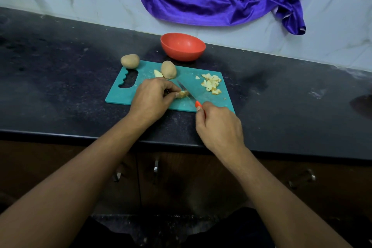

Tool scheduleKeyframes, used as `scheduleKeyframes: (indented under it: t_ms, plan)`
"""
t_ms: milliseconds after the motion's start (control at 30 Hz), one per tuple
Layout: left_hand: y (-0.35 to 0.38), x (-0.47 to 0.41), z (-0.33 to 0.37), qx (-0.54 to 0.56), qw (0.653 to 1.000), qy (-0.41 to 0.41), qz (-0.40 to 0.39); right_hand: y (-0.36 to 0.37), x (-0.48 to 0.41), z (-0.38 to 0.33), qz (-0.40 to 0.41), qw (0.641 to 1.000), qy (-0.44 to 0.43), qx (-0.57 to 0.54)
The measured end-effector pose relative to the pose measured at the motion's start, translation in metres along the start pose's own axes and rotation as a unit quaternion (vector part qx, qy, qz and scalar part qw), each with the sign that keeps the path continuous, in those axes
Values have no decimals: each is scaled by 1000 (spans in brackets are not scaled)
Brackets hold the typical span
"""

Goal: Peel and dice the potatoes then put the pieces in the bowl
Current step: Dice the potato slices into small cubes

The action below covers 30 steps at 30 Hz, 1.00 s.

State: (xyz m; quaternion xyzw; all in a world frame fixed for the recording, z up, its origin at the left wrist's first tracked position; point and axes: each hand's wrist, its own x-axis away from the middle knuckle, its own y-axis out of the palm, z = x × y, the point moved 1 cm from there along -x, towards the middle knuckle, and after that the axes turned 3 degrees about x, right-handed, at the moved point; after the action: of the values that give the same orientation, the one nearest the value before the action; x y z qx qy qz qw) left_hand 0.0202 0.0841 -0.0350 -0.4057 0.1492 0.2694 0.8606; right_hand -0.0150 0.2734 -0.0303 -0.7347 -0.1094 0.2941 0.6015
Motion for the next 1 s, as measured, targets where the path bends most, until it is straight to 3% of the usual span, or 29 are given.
scheduleKeyframes:
  t_ms: [200, 400, 767, 1000]
  plan:
    - [0, 0, -1, 6, 1000, -7, -4, -1, -3, -1, -29, 999, -10, 19]
    - [1, 0, -4, 14, 1000, -24, 1, 2, 7, 3, 22, 1000, 0, -1]
    - [2, 0, -6, 32, 999, -31, -1, 0, -2, 0, -25, 999, -27, 33]
    - [1, 1, -6, 30, 999, -30, 10, 4, 8, 2, 36, 999, -12, 8]
